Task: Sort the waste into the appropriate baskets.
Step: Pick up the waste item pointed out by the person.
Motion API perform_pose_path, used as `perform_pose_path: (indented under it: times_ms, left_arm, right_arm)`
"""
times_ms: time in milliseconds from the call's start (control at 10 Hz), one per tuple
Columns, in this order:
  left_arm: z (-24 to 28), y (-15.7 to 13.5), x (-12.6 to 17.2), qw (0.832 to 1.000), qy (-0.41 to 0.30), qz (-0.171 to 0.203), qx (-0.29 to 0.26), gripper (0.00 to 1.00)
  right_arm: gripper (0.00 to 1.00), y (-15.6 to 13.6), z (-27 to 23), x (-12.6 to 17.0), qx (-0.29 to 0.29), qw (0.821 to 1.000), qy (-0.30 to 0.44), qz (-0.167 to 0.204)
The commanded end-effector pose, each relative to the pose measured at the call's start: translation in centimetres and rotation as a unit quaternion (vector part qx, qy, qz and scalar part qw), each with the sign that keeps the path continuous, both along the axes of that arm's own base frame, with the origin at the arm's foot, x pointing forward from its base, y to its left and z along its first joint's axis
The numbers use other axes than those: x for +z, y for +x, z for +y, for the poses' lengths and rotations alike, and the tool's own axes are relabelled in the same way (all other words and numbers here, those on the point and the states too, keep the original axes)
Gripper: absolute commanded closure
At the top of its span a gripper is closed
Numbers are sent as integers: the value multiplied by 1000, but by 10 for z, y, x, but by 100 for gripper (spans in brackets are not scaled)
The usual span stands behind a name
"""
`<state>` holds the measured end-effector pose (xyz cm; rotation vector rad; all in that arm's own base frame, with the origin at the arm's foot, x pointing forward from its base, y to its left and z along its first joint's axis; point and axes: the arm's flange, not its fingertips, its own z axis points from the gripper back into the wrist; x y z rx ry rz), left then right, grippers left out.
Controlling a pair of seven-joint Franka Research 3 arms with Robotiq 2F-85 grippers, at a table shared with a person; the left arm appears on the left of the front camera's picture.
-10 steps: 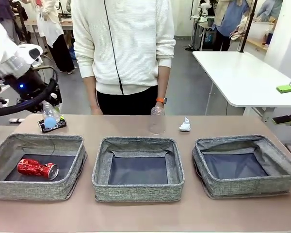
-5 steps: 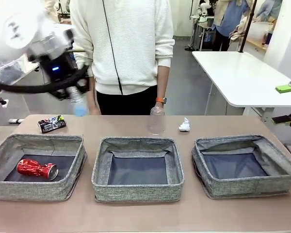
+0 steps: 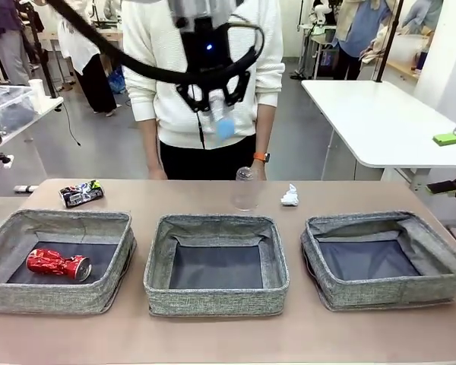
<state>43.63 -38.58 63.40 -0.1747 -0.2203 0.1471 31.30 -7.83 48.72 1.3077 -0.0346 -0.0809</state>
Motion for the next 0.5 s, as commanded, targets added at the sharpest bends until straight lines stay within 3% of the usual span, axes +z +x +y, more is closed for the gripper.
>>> perform_pose_path:
  times_ms: [0, 100, 300, 400]
  left_arm:
    - [-21, 0, 21, 999, -20, 6, -39, 78]
    - [-19, 2, 22, 999, -28, 9, -38, 78]
    - [-12, 6, 27, 996, -54, 67, -32, 78]
    - [-11, 5, 35, 993, -76, 76, -49, 78]
  right_arm:
    - [0, 0, 0, 5, 0, 1000, 4, 3]
    - [0, 0, 0, 5, 0, 1000, 4, 3]
    - [0, 0, 0, 5, 0, 1000, 4, 3]
    - [0, 0, 0, 5, 0, 1000, 4, 3]
